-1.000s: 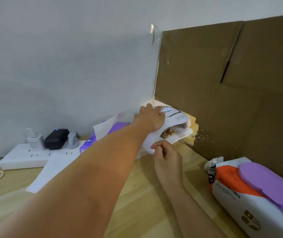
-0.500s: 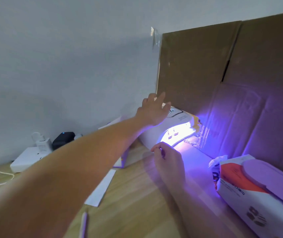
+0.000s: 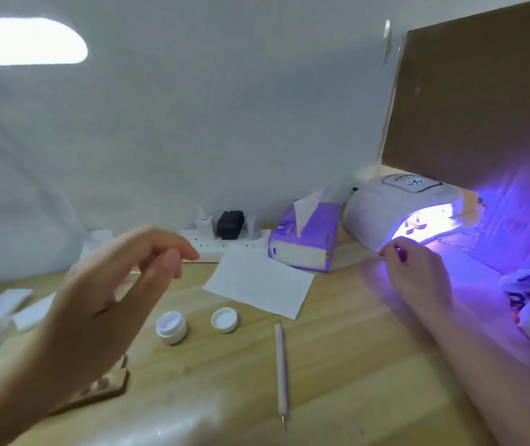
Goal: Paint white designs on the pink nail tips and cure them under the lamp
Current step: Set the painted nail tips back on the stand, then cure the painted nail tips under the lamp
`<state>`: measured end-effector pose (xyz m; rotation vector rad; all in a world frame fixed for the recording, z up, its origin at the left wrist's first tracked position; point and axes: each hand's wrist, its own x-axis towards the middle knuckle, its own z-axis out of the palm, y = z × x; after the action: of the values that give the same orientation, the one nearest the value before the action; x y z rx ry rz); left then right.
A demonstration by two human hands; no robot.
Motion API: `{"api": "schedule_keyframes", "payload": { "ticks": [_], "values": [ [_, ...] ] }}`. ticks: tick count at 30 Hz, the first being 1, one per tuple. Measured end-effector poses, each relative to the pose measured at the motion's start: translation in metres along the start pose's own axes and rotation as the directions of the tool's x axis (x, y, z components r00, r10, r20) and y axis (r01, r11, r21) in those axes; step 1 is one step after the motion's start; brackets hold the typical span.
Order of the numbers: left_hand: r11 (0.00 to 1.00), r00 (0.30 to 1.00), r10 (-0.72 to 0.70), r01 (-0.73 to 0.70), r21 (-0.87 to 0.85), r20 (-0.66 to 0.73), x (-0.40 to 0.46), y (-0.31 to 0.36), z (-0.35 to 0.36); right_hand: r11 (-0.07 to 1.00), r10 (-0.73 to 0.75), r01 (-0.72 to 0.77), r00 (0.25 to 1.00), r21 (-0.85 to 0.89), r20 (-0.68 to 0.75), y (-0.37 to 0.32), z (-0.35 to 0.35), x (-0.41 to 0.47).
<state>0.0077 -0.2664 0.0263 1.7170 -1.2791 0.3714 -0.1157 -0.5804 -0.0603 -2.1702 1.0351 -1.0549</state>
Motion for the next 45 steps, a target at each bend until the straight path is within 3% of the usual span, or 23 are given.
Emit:
{"api": "schedule_keyframes", "payload": {
  "ticks": [7, 10, 16, 18, 20, 24, 27, 32, 37, 45],
  "values": [
    [0.988, 0.960, -0.110, 0.133, 0.074, -0.258, -0.075, -0.028, -0.040, 0.996, -0.092, 0.092, 0.995, -0.020, -0.034, -0.015, -0.004, -0.010],
    [0.976, 0.916, -0.186, 0.215, 0.044, -0.357, -0.093, -0.039, -0.047, 0.977, -0.148, 0.158, 0.986, 0.141, -0.077, -0.038, -0.010, -0.015],
    [0.970, 0.906, -0.190, 0.233, 0.070, -0.378, -0.107, -0.058, -0.052, 0.821, -0.353, 0.381, 0.924, 0.426, -0.146, -0.131, -0.019, -0.048],
    [0.967, 0.891, -0.227, 0.256, 0.021, -0.394, -0.107, -0.060, -0.050, 0.774, -0.402, 0.393, 0.911, 0.496, -0.094, -0.156, -0.013, -0.072],
    [0.965, 0.877, -0.244, 0.261, -0.016, -0.413, -0.108, -0.062, -0.051, 0.776, -0.484, 0.399, 0.873, 0.489, 0.055, -0.172, 0.001, -0.096],
    [0.956, 0.852, -0.287, 0.280, -0.083, -0.438, -0.111, -0.066, -0.056, 0.815, -0.579, 0.474, 0.674, 0.332, 0.459, -0.183, 0.037, -0.136],
    [0.946, 0.834, -0.323, 0.288, -0.146, -0.449, -0.112, -0.067, -0.056, 0.818, -0.543, 0.523, 0.564, 0.241, 0.622, -0.182, 0.064, -0.160],
    [0.938, 0.819, -0.346, 0.309, -0.156, -0.458, -0.112, -0.069, -0.056, 0.785, -0.540, 0.593, 0.512, 0.180, 0.668, -0.194, 0.088, -0.174],
    [0.939, 0.819, -0.344, 0.314, -0.144, -0.459, -0.113, -0.069, -0.055, 0.804, -0.526, 0.571, 0.548, 0.169, 0.651, -0.198, 0.096, -0.174],
    [0.936, 0.820, -0.349, 0.323, -0.137, -0.454, -0.112, -0.068, -0.055, 0.762, -0.574, 0.624, 0.526, 0.174, 0.628, -0.191, 0.088, -0.168]
  ]
}}
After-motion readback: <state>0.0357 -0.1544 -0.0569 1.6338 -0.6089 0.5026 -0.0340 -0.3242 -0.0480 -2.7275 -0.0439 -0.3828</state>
